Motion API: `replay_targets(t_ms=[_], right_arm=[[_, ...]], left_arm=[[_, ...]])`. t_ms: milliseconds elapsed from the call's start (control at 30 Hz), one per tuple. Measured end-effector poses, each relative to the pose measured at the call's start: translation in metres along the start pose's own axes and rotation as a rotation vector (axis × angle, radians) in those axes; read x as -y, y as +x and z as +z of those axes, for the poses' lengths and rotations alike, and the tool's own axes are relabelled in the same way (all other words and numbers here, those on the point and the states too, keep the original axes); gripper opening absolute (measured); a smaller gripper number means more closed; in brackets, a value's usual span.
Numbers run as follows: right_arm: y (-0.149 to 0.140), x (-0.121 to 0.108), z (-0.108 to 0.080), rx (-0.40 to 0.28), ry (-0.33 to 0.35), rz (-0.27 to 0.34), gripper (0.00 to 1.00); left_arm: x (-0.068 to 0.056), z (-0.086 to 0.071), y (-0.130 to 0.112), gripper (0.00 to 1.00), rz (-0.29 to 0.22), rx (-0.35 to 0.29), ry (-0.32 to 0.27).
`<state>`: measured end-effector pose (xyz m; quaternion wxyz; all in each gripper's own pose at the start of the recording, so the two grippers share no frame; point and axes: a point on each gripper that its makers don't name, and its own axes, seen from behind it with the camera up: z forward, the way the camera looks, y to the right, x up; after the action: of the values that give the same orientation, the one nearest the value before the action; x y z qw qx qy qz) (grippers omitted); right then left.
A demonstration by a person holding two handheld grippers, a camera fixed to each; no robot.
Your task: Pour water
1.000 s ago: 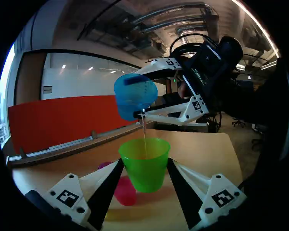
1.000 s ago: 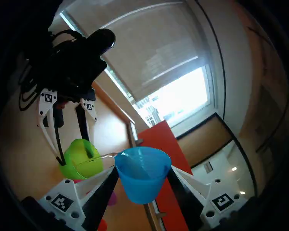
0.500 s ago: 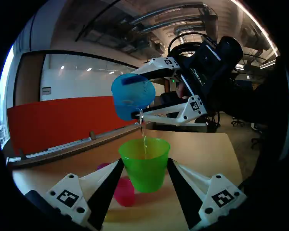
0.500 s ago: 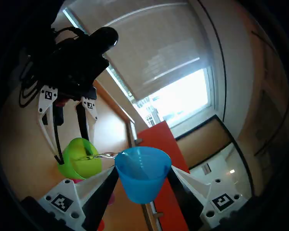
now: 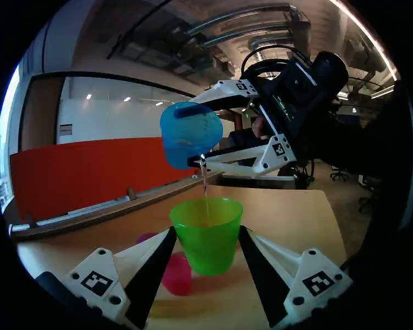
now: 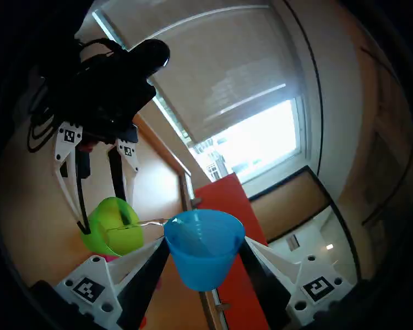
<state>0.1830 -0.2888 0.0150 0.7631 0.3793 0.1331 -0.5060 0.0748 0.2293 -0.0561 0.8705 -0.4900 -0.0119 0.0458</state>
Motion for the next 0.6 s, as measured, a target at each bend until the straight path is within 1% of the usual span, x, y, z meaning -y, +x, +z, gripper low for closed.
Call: replay_targets(t_ms=[600], right_arm=[[0.0018, -0.0018, -0.0015, 0.002, -0.002, -0.021, 0.89]], left_arm=[[-0.0007, 0.0006, 0.0033, 0.82, -0.009, -0.014, 0.003]])
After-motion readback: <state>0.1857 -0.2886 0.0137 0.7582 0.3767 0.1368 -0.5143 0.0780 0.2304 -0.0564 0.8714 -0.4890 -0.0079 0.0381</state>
